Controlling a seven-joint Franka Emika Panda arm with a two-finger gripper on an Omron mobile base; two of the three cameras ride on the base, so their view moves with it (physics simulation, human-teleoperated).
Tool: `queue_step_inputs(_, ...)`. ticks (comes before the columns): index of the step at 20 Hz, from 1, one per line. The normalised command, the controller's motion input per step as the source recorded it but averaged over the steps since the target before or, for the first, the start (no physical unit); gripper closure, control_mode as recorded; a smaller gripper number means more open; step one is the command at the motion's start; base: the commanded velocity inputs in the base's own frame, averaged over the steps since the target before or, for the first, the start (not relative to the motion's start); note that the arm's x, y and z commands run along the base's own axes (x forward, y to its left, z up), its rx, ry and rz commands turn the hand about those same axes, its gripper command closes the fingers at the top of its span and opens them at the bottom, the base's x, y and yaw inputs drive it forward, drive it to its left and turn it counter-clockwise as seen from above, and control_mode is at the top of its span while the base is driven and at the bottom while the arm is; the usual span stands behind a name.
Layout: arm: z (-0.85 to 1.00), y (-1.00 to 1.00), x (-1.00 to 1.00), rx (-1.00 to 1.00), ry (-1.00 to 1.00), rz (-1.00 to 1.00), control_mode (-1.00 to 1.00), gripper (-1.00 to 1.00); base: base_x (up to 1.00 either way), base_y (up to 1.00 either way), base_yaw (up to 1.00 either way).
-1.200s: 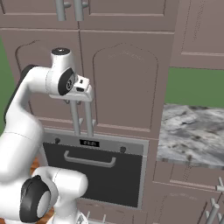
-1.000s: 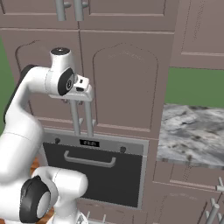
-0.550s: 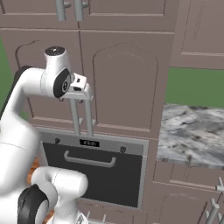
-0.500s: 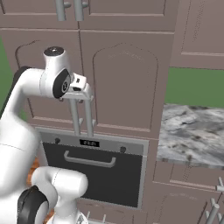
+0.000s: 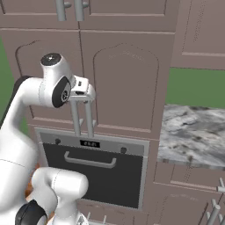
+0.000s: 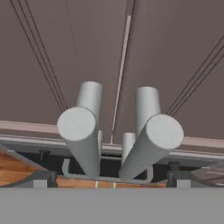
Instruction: Move the bowls from the cabinet to the plates on the dining table.
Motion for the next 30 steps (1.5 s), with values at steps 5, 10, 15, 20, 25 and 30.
queue_step_inputs(5,0.0,-0.34,0.0,-0.04,-0.08,0.0,-1.0,-1.0,0.0,0.0,0.0)
queue_step_inputs(10,0.0,-0.24,0.0,0.0,-0.07,0.0,-1.0,-1.0,0.0,0.0,0.0)
queue_step_inputs(15,0.13,-0.13,0.0,0.0,-0.04,0.0,-1.0,-1.0,0.0,0.0,0.0)
queue_step_inputs(20,0.04,-0.11,0.0,0.0,-0.01,0.0,-1.0,-1.0,0.0,0.0,0.0)
queue_step_inputs(25,0.0,-0.1,0.02,0.0,0.0,0.0,-1.0,-1.0,0.0,0.0,0.0)
queue_step_inputs(30,0.0,-0.02,0.12,0.0,0.0,0.0,-1.0,-1.0,0.0,0.0,0.0)
